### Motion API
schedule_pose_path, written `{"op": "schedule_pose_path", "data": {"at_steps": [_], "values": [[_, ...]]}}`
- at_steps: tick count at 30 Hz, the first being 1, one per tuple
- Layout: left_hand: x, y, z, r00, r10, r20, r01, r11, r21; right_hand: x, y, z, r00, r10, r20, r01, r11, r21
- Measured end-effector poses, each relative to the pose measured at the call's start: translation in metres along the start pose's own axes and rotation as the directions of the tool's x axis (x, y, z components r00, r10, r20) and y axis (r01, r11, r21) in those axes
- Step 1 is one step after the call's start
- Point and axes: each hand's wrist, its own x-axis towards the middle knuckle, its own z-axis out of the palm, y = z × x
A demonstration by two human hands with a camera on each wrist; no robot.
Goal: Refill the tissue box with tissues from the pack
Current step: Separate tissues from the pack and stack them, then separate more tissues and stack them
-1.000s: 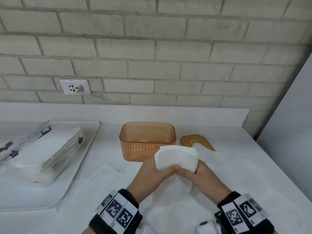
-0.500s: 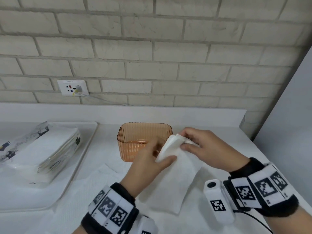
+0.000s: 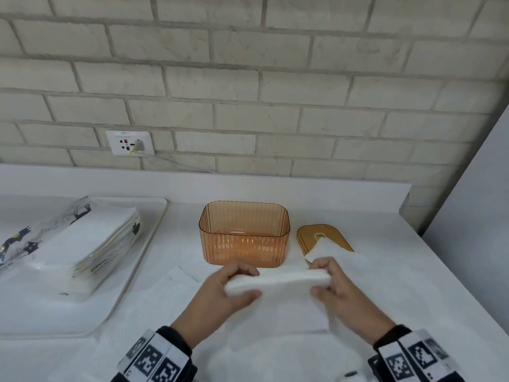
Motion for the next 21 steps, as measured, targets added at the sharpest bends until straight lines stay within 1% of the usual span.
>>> {"op": "schedule_pose_path", "data": {"at_steps": [1, 2, 3, 6, 7, 10, 12, 13, 15, 17, 19, 21], "values": [[-0.001, -0.006, 0.002, 0.999, -0.024, 0.040, 0.021, 0.998, 0.066, 0.000, 0.006, 0.005, 0.999, 0.036, 0.015, -0.035, 0.999, -0.028], [-0.001, -0.011, 0.004, 0.998, -0.036, 0.054, 0.029, 0.993, 0.111, 0.000, 0.011, 0.008, 0.998, 0.054, 0.016, -0.053, 0.998, -0.035], [0.000, -0.013, 0.005, 0.998, -0.039, 0.040, 0.033, 0.992, 0.126, 0.002, 0.013, 0.010, 0.998, 0.058, 0.000, -0.058, 0.998, -0.033], [0.003, -0.012, 0.000, 0.996, -0.065, -0.059, 0.068, 0.997, 0.041, 0.005, 0.008, 0.008, 0.996, 0.061, -0.069, -0.063, 0.998, -0.030], [0.003, -0.011, -0.003, 0.994, -0.083, -0.068, 0.084, 0.996, 0.002, 0.006, 0.005, 0.007, 0.994, 0.059, -0.089, -0.062, 0.998, -0.030], [0.003, -0.009, -0.007, 0.988, -0.156, -0.014, 0.155, 0.987, -0.049, 0.006, -0.002, 0.002, 0.989, 0.048, -0.137, -0.047, 0.999, 0.005], [0.002, -0.005, -0.007, 0.981, -0.196, -0.005, 0.195, 0.977, -0.085, 0.007, -0.005, 0.001, 0.988, 0.060, -0.140, -0.046, 0.993, 0.105], [0.002, -0.002, -0.005, 0.978, -0.209, -0.020, 0.205, 0.970, -0.132, 0.008, -0.006, 0.001, 0.990, 0.072, -0.119, -0.050, 0.983, 0.177], [0.002, 0.001, -0.002, 0.971, -0.227, -0.076, 0.205, 0.952, -0.226, 0.008, -0.007, 0.001, 0.995, 0.095, -0.024, -0.082, 0.939, 0.333], [0.001, 0.005, 0.000, 0.958, -0.263, -0.111, 0.223, 0.933, -0.282, 0.008, -0.010, 0.003, 0.990, 0.121, 0.073, -0.141, 0.894, 0.425], [0.001, 0.009, 0.002, 0.948, -0.294, -0.122, 0.251, 0.926, -0.283, 0.010, -0.014, 0.006, 0.986, 0.128, 0.103, -0.160, 0.883, 0.440], [0.002, 0.013, 0.001, 0.951, -0.279, -0.137, 0.234, 0.933, -0.274, 0.015, -0.025, 0.006, 0.986, 0.113, 0.124, -0.154, 0.902, 0.404]]}}
